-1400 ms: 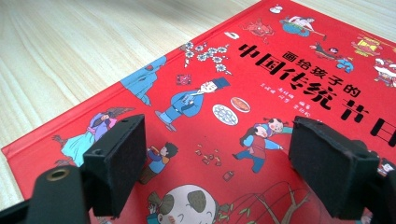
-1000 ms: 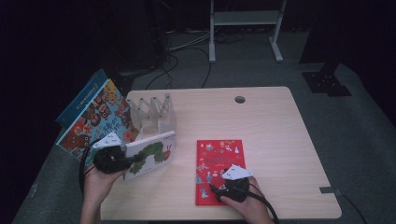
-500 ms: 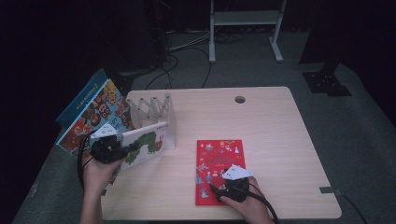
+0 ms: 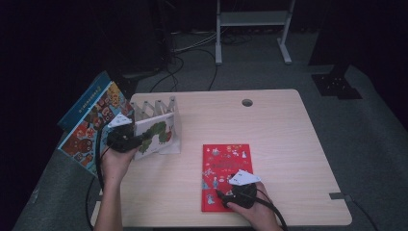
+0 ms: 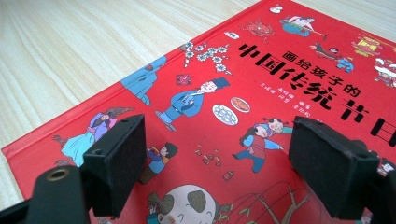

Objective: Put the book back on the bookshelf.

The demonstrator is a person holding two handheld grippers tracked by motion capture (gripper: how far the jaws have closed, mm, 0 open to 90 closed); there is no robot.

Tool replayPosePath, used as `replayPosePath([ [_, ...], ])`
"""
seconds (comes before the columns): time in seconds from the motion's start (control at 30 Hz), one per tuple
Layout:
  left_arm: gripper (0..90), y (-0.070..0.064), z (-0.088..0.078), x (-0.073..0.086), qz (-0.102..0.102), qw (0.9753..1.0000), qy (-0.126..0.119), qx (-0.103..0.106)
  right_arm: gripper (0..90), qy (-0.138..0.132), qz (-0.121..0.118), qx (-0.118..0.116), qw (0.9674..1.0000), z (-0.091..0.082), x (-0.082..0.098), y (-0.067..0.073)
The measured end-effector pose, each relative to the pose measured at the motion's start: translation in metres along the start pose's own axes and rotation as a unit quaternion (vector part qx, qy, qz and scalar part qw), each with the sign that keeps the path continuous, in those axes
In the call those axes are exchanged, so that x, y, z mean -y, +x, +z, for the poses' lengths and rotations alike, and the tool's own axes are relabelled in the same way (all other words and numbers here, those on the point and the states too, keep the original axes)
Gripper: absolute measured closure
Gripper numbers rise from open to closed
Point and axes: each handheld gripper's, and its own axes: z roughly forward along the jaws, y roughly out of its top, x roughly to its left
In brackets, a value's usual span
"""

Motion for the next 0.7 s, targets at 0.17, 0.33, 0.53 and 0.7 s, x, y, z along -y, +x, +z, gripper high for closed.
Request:
replayPosePath([
  [0.17, 75.3, 0.003, 0.013, -0.002, -0.005, 0.9999, -0.007, -0.009, 18.3, 0.001, 0.002, -0.001, 1.0000, 0.000, 0.000, 0.000],
  [0.33, 75.2, 0.002, 0.023, 0.000, -0.001, 0.9998, -0.005, -0.019, 18.4, 0.001, 0.003, -0.001, 1.0000, 0.000, 0.000, 0.000],
  [0.53, 74.8, 0.002, 0.025, 0.003, -0.004, 0.9998, -0.007, -0.016, 18.4, 0.000, 0.000, 0.000, 1.0000, 0.000, 0.000, 0.000],
  [0.7, 74.8, 0.000, 0.023, 0.004, 0.007, 0.9998, 0.012, -0.016, 18.4, 0.000, 0.000, 0.000, 1.0000, 0.000, 0.000, 0.000],
])
